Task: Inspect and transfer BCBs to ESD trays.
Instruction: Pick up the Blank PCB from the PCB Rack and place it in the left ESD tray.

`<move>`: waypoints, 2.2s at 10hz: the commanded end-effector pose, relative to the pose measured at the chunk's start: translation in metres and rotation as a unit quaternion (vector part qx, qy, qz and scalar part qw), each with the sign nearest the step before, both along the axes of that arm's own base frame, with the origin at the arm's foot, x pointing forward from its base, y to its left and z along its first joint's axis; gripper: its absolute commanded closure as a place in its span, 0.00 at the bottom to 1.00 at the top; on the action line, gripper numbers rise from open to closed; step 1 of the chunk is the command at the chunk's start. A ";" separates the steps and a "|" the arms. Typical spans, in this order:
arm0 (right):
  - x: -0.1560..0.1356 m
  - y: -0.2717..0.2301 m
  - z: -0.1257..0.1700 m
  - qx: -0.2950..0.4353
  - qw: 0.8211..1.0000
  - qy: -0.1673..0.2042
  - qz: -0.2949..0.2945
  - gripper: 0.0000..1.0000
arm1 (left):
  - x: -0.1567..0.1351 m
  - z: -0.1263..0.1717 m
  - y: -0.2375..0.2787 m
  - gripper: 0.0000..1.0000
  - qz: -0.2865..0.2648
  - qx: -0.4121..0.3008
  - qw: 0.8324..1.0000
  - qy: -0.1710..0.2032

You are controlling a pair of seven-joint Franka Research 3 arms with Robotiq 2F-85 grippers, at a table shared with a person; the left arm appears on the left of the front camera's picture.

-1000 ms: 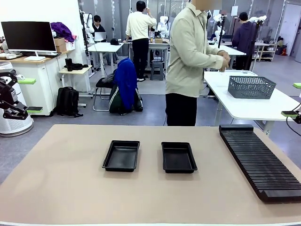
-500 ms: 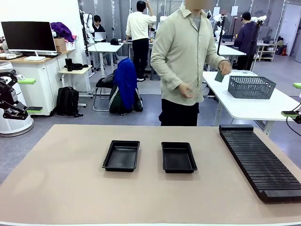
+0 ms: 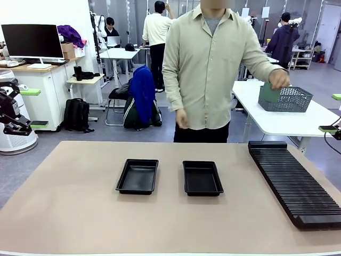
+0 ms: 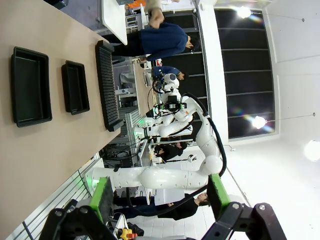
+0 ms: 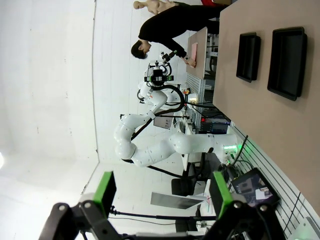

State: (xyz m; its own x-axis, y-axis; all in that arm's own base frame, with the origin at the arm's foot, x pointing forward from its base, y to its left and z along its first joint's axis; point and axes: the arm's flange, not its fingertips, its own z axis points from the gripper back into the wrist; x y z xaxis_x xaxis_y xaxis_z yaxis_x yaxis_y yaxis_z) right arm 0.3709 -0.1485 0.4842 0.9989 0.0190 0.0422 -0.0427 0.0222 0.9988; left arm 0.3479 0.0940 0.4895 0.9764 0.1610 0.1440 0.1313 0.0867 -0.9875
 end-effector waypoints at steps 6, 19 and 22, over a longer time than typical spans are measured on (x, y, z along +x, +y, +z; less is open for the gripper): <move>0.000 0.000 0.001 0.000 1.000 -0.001 0.000 0.00 | 0.000 0.000 0.000 0.00 0.000 0.000 1.000 0.000; 0.000 0.000 0.001 0.000 1.000 -0.001 0.000 0.00 | 0.000 0.000 0.000 0.00 0.000 0.000 1.000 0.000; 0.000 0.000 0.001 0.000 1.000 -0.001 0.000 0.00 | 0.000 0.000 0.000 0.00 0.000 0.000 1.000 0.000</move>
